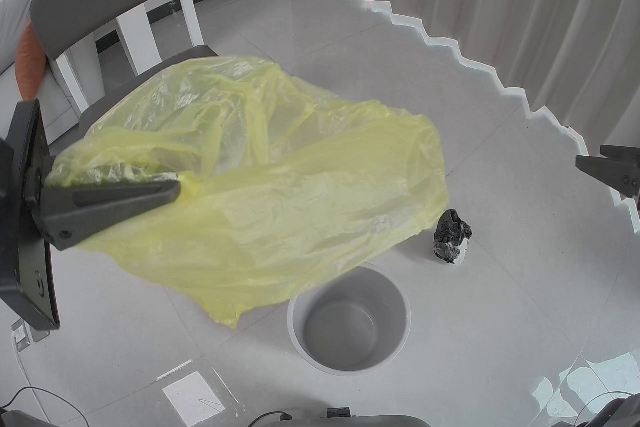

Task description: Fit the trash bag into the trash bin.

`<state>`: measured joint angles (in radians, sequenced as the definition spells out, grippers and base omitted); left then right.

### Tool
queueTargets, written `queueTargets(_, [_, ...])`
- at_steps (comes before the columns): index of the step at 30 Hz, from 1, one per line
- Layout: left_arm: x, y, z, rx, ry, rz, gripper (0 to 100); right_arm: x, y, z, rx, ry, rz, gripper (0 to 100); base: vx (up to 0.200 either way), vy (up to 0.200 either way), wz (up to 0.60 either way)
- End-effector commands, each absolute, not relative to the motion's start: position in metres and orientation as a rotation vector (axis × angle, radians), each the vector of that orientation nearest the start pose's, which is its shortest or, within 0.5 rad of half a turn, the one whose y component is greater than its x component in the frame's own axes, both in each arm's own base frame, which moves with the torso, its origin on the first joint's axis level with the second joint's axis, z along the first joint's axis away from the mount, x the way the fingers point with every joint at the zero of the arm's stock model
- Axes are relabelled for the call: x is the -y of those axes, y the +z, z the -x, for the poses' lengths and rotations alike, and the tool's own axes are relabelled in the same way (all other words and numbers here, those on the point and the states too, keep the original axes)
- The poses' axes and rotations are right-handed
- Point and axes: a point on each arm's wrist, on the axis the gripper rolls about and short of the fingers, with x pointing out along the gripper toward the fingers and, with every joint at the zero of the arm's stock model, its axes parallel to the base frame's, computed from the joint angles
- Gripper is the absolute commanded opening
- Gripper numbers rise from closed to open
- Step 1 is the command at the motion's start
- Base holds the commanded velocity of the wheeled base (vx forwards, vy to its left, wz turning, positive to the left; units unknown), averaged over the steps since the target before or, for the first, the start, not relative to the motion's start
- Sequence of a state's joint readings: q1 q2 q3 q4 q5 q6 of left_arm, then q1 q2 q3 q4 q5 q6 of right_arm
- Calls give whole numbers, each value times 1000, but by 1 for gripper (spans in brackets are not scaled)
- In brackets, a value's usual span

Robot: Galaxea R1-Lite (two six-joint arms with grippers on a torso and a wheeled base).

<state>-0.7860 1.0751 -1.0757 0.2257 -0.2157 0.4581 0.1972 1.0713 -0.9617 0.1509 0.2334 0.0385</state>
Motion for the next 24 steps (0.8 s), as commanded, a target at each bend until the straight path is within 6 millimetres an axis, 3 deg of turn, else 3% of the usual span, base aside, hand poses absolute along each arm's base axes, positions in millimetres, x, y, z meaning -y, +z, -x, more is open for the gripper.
queueTargets(1, [106,317,-91,4,-1074,-492,0,-39,286,-165,-345,426,-40,100,0,0,0])
queueTargets(7, [109,316,-90,9,-1104,-513,0,-46,295,-197,-344,463,-51,100,0,0,0])
queueTargets(16, [114,309,-91,-12,-1149,-545,0,-65,332,-249,-236,529,-47,100,0,0,0])
queueTargets(24, [127,303,-93,-30,-1196,-580,0,-91,321,-276,-280,591,-40,100,0,0,0])
